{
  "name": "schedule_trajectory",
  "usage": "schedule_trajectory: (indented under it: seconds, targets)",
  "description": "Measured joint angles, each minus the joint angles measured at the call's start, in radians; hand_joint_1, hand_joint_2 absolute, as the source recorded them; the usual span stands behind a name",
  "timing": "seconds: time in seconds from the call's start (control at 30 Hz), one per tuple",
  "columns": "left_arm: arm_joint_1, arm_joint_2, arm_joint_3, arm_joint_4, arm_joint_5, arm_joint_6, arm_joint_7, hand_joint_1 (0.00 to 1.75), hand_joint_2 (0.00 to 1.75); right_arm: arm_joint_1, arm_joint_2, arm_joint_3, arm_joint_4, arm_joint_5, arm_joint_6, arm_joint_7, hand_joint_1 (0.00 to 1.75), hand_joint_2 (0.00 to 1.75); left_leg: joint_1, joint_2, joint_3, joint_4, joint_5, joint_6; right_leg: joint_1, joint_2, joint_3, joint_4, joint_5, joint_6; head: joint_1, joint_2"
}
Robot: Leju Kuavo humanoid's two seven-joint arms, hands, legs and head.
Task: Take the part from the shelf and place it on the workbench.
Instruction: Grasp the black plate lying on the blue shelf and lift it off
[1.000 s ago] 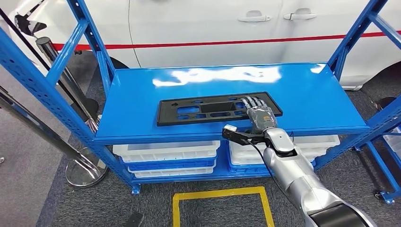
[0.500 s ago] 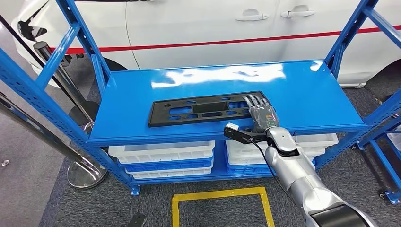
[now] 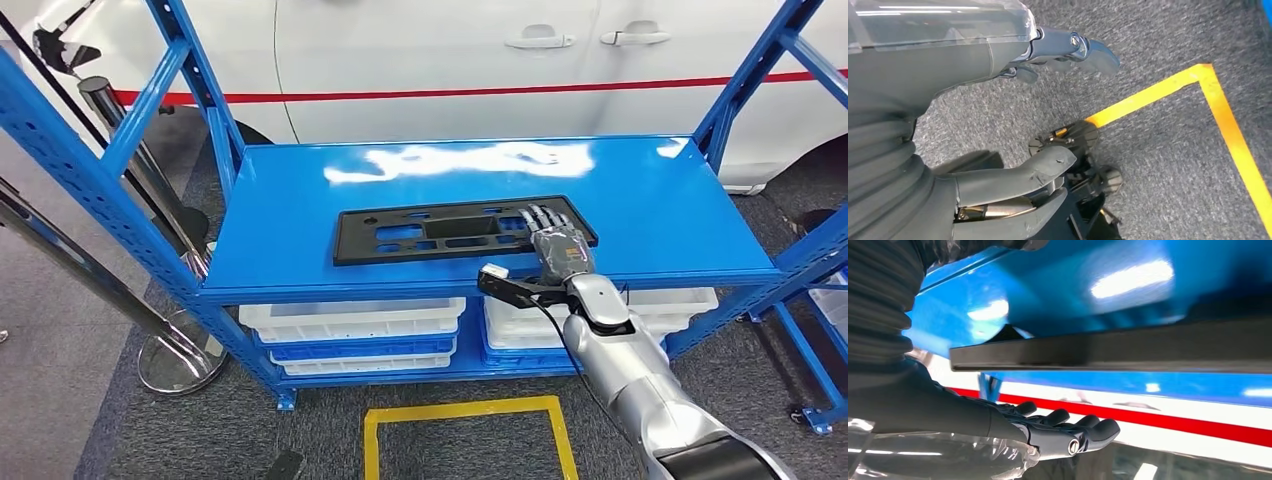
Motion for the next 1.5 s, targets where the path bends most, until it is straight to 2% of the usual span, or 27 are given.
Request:
schedule_trajectory:
  seconds: [0.07, 0.1, 0.13, 0.2, 0.23, 0.3, 0.4, 0.43, 0.47, 0.57, 0.6, 0.63, 0.67, 0.73, 0.77, 0.83, 0.93, 1.0, 1.07, 1.1, 1.13, 1.17, 1.23, 1.27, 1.33, 1.43, 1.5]
  targets:
    - [0.001, 0.000, 0.000, 0.000, 0.001, -0.001, 0.000, 0.00, 1.75, 0.008, 0.000, -0.001, 0.000, -0.001, -0.004, -0.002, 0.00, 1.75, -0.003, 0.000, -0.003, 0.001, 0.000, 0.004, -0.002, 0.000, -0.054, 0.115, -0.047, 0.003, 0.000, 0.000]
    - [0.002, 0.000, 0.000, 0.000, 0.001, -0.002, 0.000, 0.00, 1.75, 0.010, -0.001, -0.002, -0.001, -0.003, -0.004, -0.003, 0.00, 1.75, -0.003, 0.000, -0.003, 0.003, -0.001, 0.004, -0.003, 0.000, -0.064, 0.136, -0.046, 0.004, 0.000, 0.000]
    - [0.002, 0.000, 0.000, 0.000, 0.002, -0.003, -0.001, 0.00, 1.75, 0.011, -0.001, -0.003, -0.002, -0.006, -0.004, -0.004, 0.00, 1.75, -0.003, 0.000, -0.003, 0.005, -0.002, 0.004, -0.004, -0.001, -0.057, 0.124, -0.027, 0.004, 0.000, 0.000]
    - [0.002, 0.000, 0.000, 0.000, 0.002, -0.005, -0.005, 0.00, 1.75, 0.011, -0.001, -0.007, -0.006, -0.017, -0.002, -0.014, 0.00, 1.75, -0.003, 0.000, -0.003, 0.013, -0.008, -0.001, -0.007, -0.001, 0.000, 0.008, 0.034, 0.002, 0.000, 0.000]
    - [0.001, 0.000, 0.000, 0.000, 0.002, -0.006, -0.007, 0.00, 1.75, 0.011, -0.001, -0.009, -0.007, -0.023, -0.002, -0.020, 0.00, 1.75, -0.004, 0.000, -0.004, 0.019, -0.012, -0.005, -0.006, -0.001, 0.028, -0.050, 0.055, 0.000, 0.000, 0.000]
    - [0.000, 0.000, -0.001, 0.000, 0.001, -0.006, -0.013, 0.00, 1.75, 0.011, -0.001, -0.011, -0.013, -0.031, -0.002, -0.031, 0.00, 1.75, -0.005, 0.000, -0.007, 0.027, -0.017, -0.015, -0.003, 0.000, 0.055, -0.109, 0.066, -0.008, 0.000, 0.000]
    - [-0.002, -0.001, -0.003, 0.000, 0.008, -0.009, -0.026, 0.00, 1.75, 0.014, -0.001, -0.015, -0.020, -0.037, -0.004, -0.041, 0.00, 1.75, -0.003, 0.000, -0.007, 0.031, -0.022, -0.031, 0.001, 0.001, 0.057, -0.115, 0.070, -0.025, 0.000, 0.000]
    - [-0.003, -0.001, -0.003, 0.000, 0.011, -0.011, -0.031, 0.00, 1.75, 0.015, -0.001, -0.016, -0.022, -0.038, -0.005, -0.041, 0.00, 1.75, -0.002, -0.001, -0.012, 0.045, -0.034, -0.036, 0.000, 0.000, 0.059, -0.119, 0.072, -0.031, 0.000, 0.000]
    - [-0.003, -0.001, -0.003, 0.000, 0.013, -0.011, -0.037, 0.00, 1.75, 0.017, -0.001, -0.017, -0.024, -0.038, -0.005, -0.042, 0.00, 1.75, 0.000, -0.001, -0.027, 0.079, -0.056, -0.041, -0.002, 0.000, 0.061, -0.123, 0.075, -0.036, 0.000, 0.000]
    - [-0.001, -0.001, -0.006, 0.000, 0.014, -0.012, -0.050, 0.00, 1.75, 0.028, -0.001, -0.020, -0.029, -0.038, -0.005, -0.039, 0.00, 1.75, 0.005, -0.001, -0.109, 0.257, -0.143, -0.051, -0.002, -0.001, 0.060, -0.124, 0.077, -0.042, -0.001, 0.000]
    - [0.000, -0.001, -0.007, 0.000, 0.015, -0.016, -0.056, 0.00, 1.75, 0.036, -0.002, -0.021, -0.030, -0.037, -0.005, -0.038, 0.00, 1.75, 0.006, -0.001, -0.127, 0.295, -0.151, -0.052, -0.001, -0.001, 0.059, -0.124, 0.077, -0.043, 0.000, 0.000]
    - [0.001, -0.001, -0.008, 0.000, 0.015, -0.021, -0.064, 0.00, 1.75, 0.047, -0.003, -0.022, -0.031, -0.035, -0.005, -0.037, 0.00, 1.75, 0.006, -0.001, -0.129, 0.296, -0.140, -0.052, -0.001, -0.002, 0.059, -0.123, 0.076, -0.043, 0.000, 0.000]
    - [0.002, -0.001, -0.009, 0.000, 0.015, -0.025, -0.073, 0.00, 1.75, 0.057, -0.004, -0.022, -0.031, -0.034, -0.006, -0.036, 0.00, 1.75, 0.006, -0.001, -0.111, 0.257, -0.111, -0.050, -0.001, -0.002, 0.058, -0.122, 0.077, -0.042, 0.000, 0.000]
    - [0.002, -0.001, -0.013, 0.000, 0.013, -0.039, -0.085, 0.00, 1.75, 0.073, -0.007, -0.022, -0.032, -0.034, -0.010, -0.036, 0.00, 1.75, 0.005, -0.001, -0.048, 0.126, -0.049, -0.042, 0.000, -0.002, 0.054, -0.120, 0.077, -0.040, -0.001, 0.000]
    - [0.001, -0.001, -0.015, 0.000, 0.014, -0.050, -0.087, 0.00, 1.75, 0.074, -0.008, -0.023, -0.033, -0.034, -0.011, -0.036, 0.00, 1.75, 0.003, -0.001, -0.023, 0.070, -0.031, -0.038, 0.001, -0.001, 0.052, -0.119, 0.078, -0.036, 0.000, 0.000]
    - [0.001, -0.001, -0.017, 0.000, 0.020, -0.075, -0.083, 0.00, 1.75, 0.075, -0.011, -0.023, -0.033, -0.034, -0.011, -0.036, 0.00, 1.75, -0.003, -0.002, -0.008, 0.026, -0.027, -0.029, 0.001, 0.001, 0.049, -0.120, 0.081, -0.025, 0.000, 0.000]
    - [0.004, -0.001, -0.017, 0.000, 0.026, -0.094, -0.080, 0.00, 1.75, 0.076, -0.015, -0.023, -0.032, -0.034, -0.010, -0.036, 0.00, 1.75, -0.003, -0.001, -0.003, 0.009, -0.013, -0.011, -0.003, 0.001, 0.044, -0.114, 0.076, -0.007, 0.000, 0.000]
    - [0.003, -0.002, -0.018, 0.000, 0.023, -0.097, -0.081, 0.00, 1.75, 0.078, -0.019, -0.024, -0.032, -0.033, -0.012, -0.035, 0.00, 1.75, 0.000, 0.001, 0.000, -0.003, -0.001, 0.000, -0.004, 0.001, 0.013, -0.049, 0.032, -0.002, 0.000, 0.000]
    - [0.004, -0.002, -0.022, 0.000, 0.013, -0.098, -0.085, 0.00, 1.75, 0.084, -0.022, -0.024, -0.031, -0.032, -0.016, -0.033, 0.00, 1.75, -0.003, 0.001, -0.003, -0.003, 0.000, 0.005, -0.006, 0.001, -0.047, 0.076, -0.028, 0.002, 0.000, 0.000]
    - [0.004, -0.002, -0.025, 0.000, 0.008, -0.098, -0.086, 0.00, 1.75, 0.087, -0.024, -0.024, -0.031, -0.031, -0.018, -0.032, 0.00, 1.75, -0.004, 0.001, -0.004, -0.002, -0.002, 0.005, -0.007, 0.001, -0.070, 0.123, -0.040, 0.004, 0.000, 0.000]
    - [0.005, -0.002, -0.028, 0.000, 0.005, -0.098, -0.087, 0.00, 1.75, 0.089, -0.026, -0.024, -0.030, -0.030, -0.019, -0.032, 0.00, 1.75, -0.004, 0.001, -0.004, 0.000, -0.004, 0.005, -0.008, 0.001, -0.082, 0.143, -0.036, 0.006, 0.000, 0.000]
    - [0.005, -0.002, -0.031, 0.000, 0.003, -0.098, -0.088, 0.00, 1.75, 0.090, -0.027, -0.024, -0.030, -0.029, -0.020, -0.031, 0.00, 1.75, -0.004, 0.000, -0.003, 0.005, -0.007, 0.004, -0.011, 0.000, -0.073, 0.122, -0.011, 0.008, 0.000, 0.000]
    - [0.006, -0.003, -0.034, 0.000, 0.003, -0.098, -0.088, 0.00, 1.75, 0.089, -0.028, -0.024, -0.030, -0.029, -0.020, -0.031, 0.00, 1.75, -0.002, -0.001, -0.004, 0.018, -0.018, -0.003, -0.017, -0.001, -0.024, 0.010, 0.057, 0.011, 0.000, 0.000]
    - [0.005, -0.003, -0.035, 0.000, 0.008, -0.099, -0.088, 0.00, 1.75, 0.088, -0.028, -0.024, -0.030, -0.029, -0.020, -0.032, 0.00, 1.75, -0.004, -0.002, -0.007, 0.030, -0.025, -0.009, -0.017, -0.001, 0.000, -0.043, 0.075, 0.011, 0.000, 0.000]
    - [0.002, -0.004, -0.034, 0.000, 0.027, -0.102, -0.086, 0.00, 1.75, 0.084, -0.027, -0.024, -0.031, -0.028, -0.021, -0.033, 0.00, 1.75, -0.007, -0.003, -0.015, 0.044, -0.035, -0.019, -0.014, 0.000, 0.016, -0.084, 0.075, 0.003, -0.001, 0.000]
    - [0.000, -0.003, -0.028, 0.000, 0.053, -0.105, -0.081, 0.00, 1.75, 0.080, -0.027, -0.024, -0.034, -0.023, -0.023, -0.034, 0.00, 1.75, -0.003, -0.004, -0.016, 0.049, -0.043, -0.034, -0.010, 0.000, 0.020, -0.087, 0.069, -0.018, -0.002, 0.000]
    - [-0.001, -0.003, -0.024, 0.000, 0.059, -0.104, -0.080, 0.00, 1.75, 0.079, -0.027, -0.024, -0.036, -0.020, -0.023, -0.033, 0.00, 1.75, 0.000, -0.003, -0.036, 0.096, -0.074, -0.044, -0.012, -0.002, 0.025, -0.093, 0.070, -0.029, -0.002, 0.000]
